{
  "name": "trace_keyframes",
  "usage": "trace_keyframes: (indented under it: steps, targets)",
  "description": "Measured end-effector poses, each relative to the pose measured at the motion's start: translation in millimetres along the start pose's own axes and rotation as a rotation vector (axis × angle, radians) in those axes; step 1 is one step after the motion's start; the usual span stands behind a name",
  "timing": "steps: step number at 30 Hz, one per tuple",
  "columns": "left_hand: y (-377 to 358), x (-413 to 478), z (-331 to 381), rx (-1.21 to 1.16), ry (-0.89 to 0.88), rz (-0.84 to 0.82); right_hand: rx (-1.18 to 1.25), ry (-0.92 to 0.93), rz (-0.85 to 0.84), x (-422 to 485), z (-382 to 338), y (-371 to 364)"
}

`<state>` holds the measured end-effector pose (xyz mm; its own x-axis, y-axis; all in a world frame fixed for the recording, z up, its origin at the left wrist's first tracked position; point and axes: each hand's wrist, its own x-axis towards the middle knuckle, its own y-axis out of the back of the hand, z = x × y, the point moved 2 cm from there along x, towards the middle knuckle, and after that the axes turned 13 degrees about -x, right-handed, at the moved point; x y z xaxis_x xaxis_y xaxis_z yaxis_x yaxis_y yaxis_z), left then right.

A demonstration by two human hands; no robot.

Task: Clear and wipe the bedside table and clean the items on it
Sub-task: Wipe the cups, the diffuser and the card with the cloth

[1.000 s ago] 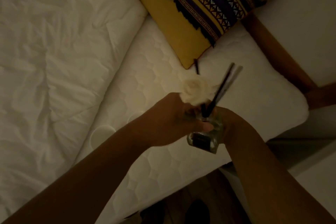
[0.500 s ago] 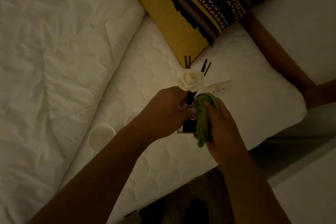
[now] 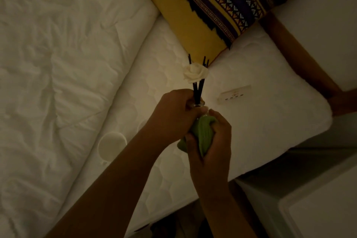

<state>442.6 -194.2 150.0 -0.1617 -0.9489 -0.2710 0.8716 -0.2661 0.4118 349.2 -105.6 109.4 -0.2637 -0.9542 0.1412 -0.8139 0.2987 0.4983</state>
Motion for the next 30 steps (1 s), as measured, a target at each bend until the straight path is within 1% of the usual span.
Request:
trace_keyframes:
  steps: [3, 8, 10, 12, 14, 15, 16, 18, 23, 30]
  targets:
    - [-1, -3, -1, -0.023, 0.008, 0.000, 0.011, 0.010, 0.035, 1, 6, 1]
    - [-5, -7, -2, -0.051, 0.013, -0.015, 0.126, -0.155, 0.172, 11, 6, 6]
    - [-4, -8, -2, -0.037, 0.008, -0.009, 0.154, -0.225, 0.195, 17, 7, 8]
    - [-3, -8, -2, -0.017, -0.010, -0.003, 0.201, -0.324, 0.181, 25, 11, 9]
    - [-3, -9, -3, -0.028, -0.019, -0.010, 0.300, -0.470, 0.136, 33, 18, 8]
    - [-2, -10, -4, -0.039, -0.021, -0.013, 0.341, -0.518, 0.107, 36, 21, 7]
    - [-1, -10, -4, -0.044, -0.023, -0.009, 0.348, -0.528, 0.089, 37, 21, 6]
    - [1, -9, -5, -0.042, -0.026, 0.007, 0.290, -0.464, 0.098, 37, 18, 4]
    - [2, -4, -9, -0.048, 0.007, 0.022, 0.129, -0.254, 0.191, 23, 12, -2]
    - [-3, 1, -24, -0.111, 0.066, 0.035, 0.032, -0.083, 0.083, 13, 22, -7]
